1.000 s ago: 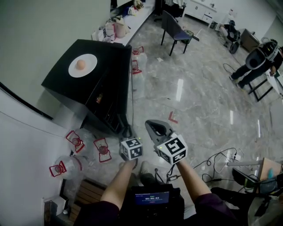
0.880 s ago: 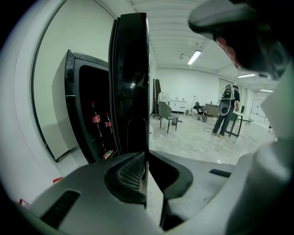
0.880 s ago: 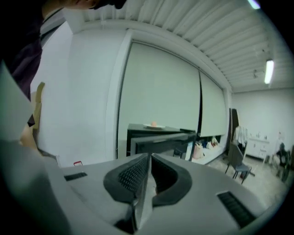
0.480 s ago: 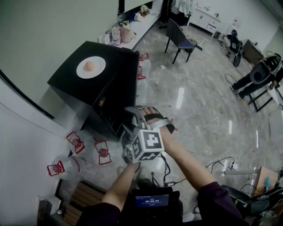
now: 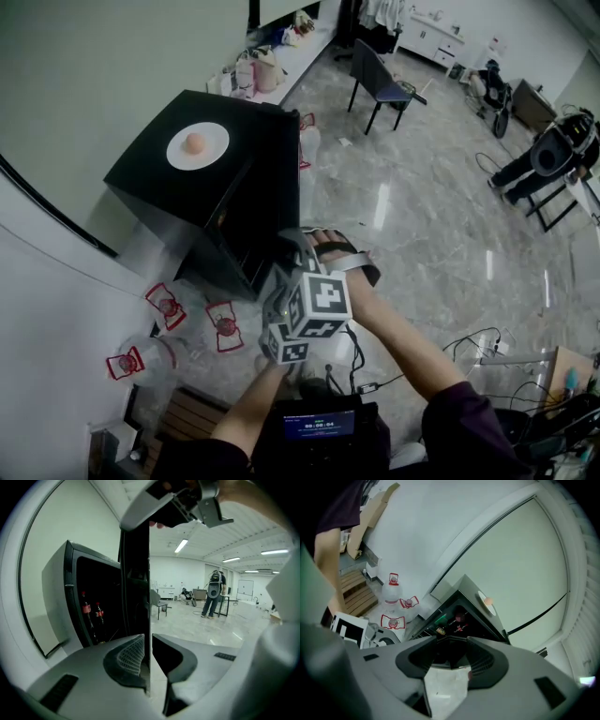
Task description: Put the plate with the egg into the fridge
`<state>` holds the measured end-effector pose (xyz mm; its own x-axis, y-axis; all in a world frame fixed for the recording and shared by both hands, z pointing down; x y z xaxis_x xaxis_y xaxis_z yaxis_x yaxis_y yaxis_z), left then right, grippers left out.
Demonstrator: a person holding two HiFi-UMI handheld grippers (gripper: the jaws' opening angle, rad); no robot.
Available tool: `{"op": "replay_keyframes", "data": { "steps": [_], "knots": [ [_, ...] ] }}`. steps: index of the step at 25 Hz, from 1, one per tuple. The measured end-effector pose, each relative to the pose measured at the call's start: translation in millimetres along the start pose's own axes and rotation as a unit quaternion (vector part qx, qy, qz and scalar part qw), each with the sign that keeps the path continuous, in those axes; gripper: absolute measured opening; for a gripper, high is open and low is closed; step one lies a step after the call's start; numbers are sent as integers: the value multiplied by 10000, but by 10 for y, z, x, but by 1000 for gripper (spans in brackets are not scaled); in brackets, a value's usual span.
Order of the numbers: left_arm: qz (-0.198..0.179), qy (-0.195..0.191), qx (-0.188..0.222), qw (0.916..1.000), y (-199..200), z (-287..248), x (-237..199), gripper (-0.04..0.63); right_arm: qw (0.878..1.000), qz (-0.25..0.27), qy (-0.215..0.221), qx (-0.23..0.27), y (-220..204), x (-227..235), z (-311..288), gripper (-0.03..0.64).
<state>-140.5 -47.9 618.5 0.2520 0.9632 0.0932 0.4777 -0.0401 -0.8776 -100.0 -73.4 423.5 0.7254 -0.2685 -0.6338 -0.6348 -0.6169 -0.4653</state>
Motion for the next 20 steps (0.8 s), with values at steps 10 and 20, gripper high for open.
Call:
{"op": "replay_keyframes", "data": {
  "steps": [10,20],
  "knots": [
    [-249,-799,964,9918,371,148,-112,35,9945,-532,-556,-715,-518,23,293,199],
    [-733,-2071,1251,9675,992,-199,432,35,9630,-1907,-1548,-1113,-1235,127,730,192]
  ]
}}
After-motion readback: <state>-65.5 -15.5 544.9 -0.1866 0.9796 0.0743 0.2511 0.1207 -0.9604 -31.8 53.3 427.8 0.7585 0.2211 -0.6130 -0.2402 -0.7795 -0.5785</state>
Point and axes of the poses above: the fingertips, and each gripper's own axes: z backward along the fingers, x to its right, y out of its top, the point moved 6 cm from there along z, backward along the fingers, and after that the axes turned 4 degrees about -z, right-handed, at the moved point
